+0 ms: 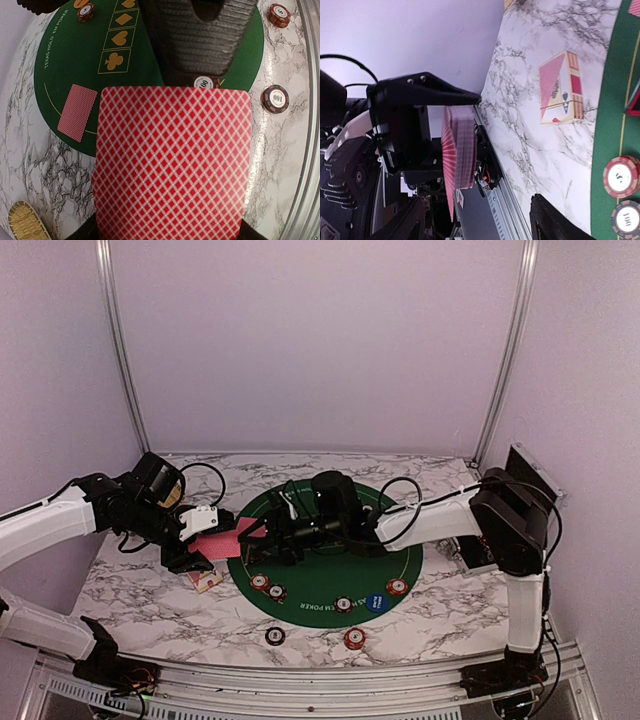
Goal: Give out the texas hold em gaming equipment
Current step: Pick up the poker card from the face-down deck piles, then distribute the poker card in the big blind area.
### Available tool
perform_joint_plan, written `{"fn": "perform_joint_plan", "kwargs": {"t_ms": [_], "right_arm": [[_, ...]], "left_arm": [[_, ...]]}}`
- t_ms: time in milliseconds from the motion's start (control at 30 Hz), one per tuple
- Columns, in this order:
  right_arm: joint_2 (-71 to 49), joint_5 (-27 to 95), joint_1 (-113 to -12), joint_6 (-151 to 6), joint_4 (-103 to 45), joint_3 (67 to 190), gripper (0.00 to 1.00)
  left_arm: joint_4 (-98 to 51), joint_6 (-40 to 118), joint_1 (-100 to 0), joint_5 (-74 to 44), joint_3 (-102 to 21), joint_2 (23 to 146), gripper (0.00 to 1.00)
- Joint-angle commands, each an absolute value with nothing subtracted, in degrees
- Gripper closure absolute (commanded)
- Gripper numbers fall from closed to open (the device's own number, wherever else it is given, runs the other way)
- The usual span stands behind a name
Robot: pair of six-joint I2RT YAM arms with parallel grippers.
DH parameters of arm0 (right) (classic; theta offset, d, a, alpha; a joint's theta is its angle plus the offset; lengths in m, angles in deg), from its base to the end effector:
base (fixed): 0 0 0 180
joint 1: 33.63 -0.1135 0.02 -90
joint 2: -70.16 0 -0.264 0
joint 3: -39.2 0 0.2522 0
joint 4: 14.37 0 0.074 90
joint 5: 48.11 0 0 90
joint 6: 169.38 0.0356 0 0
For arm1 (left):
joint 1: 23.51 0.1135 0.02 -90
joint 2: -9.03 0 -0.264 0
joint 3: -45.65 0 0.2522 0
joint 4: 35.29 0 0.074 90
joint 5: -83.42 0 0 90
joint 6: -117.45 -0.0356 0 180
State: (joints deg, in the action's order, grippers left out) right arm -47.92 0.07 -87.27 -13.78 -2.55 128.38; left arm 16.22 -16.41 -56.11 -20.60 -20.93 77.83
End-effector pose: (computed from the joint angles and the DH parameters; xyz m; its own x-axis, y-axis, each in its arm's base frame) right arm 0.2543 0.3854 0.1950 -0.9626 -0.1628 -0.2165 -0.2455 0.1859 0.9514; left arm 0.1982 -0.1370 0.2624 -0.0439 0.8260 -0.5619 0.9346 0.2327 0.2691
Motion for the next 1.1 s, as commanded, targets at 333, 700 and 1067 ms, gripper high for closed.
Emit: {"fn": "perform_joint_plan", "kwargs": {"t_ms": [333, 700, 1067], "right_arm": [[-51.56, -3.59, -88.97, -9.11, 3.53, 133.75, 0.46], [-53.26, -4.53, -89.57, -7.22, 5.57, 135.8, 0.76], [-51.24, -5.21, -88.97, -5.79, 7.59, 133.47, 0.94]], "left_arm": [[16.04, -15.88, -55.94, -21.35, -20.94, 77.68, 0.82], [16.17, -15.97, -55.94, -20.49, -20.67, 77.71, 0.83], [16.17, -16.15, -55.94, -19.87, -20.41, 77.86, 0.83]]}}
